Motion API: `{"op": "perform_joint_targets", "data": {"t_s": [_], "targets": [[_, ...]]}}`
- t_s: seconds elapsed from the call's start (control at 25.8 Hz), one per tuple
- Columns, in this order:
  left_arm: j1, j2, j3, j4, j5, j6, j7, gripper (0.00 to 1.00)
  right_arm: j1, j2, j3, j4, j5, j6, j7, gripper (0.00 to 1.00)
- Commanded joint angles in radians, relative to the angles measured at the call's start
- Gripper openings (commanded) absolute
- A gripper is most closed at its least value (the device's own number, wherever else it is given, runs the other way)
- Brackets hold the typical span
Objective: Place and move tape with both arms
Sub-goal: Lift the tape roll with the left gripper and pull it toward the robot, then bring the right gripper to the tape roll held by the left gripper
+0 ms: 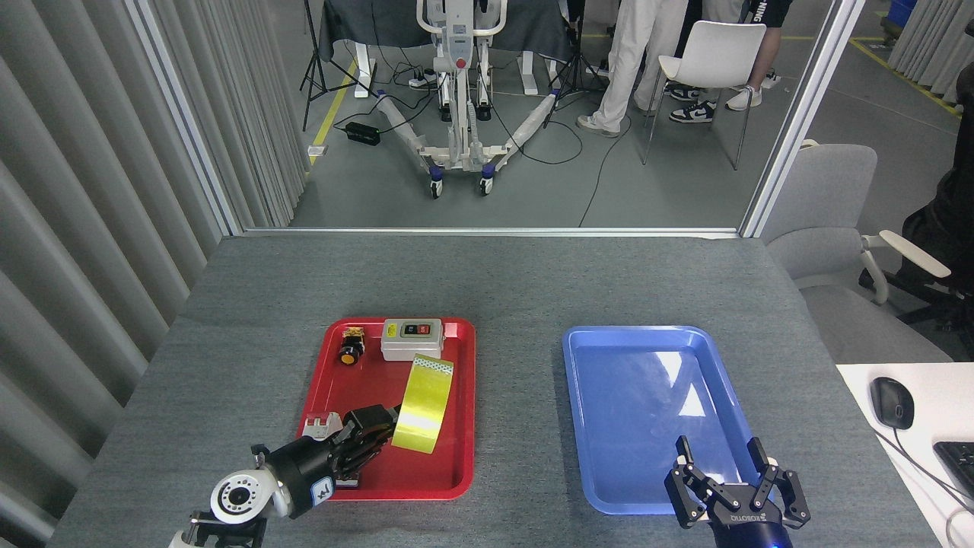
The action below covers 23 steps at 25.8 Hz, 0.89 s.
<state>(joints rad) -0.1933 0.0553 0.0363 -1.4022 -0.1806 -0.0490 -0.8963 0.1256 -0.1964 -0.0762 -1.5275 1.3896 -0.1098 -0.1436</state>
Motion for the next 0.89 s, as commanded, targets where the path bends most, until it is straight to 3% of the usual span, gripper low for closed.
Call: {"op": "perform_joint_targets", "data": {"t_s": [0.0,0.12,0.27,0.43,0.7,0.85], "targets": [[0.106,-0.005,0.004,-0.110,0.124,-0.008,-0.052,0.12,0.003,0.003,0.003,0.000,-0.018,-0.041,-0.002,1.00],[0.173,-0.018,-0.015,-0.184,0.133,-0.063,-0.075,0.12,0.015,-0.043,0.052,-0.017,-0.184,-0.108,0.002,1.00],[0.192,-0.043,-0.065,-0.199,0.128,-0.120,-0.072,0.12,0.008,-0.216,0.208,-0.037,-0.382,-0.139,-0.004,1.00],[0.179,-0.058,-0.127,-0.187,0.089,-0.149,-0.030,0.12,-0.009,-0.351,0.311,-0.039,-0.560,-0.324,0.004,1.00],[0.172,-0.057,-0.144,-0.178,0.058,-0.149,-0.018,0.12,-0.009,-0.482,0.464,-0.056,-0.643,-0.519,0.001,1.00],[0.169,-0.054,-0.141,-0.176,0.055,-0.149,-0.018,0.12,-0.017,-0.497,0.489,-0.092,-0.646,-0.627,0.001,1.00]]}}
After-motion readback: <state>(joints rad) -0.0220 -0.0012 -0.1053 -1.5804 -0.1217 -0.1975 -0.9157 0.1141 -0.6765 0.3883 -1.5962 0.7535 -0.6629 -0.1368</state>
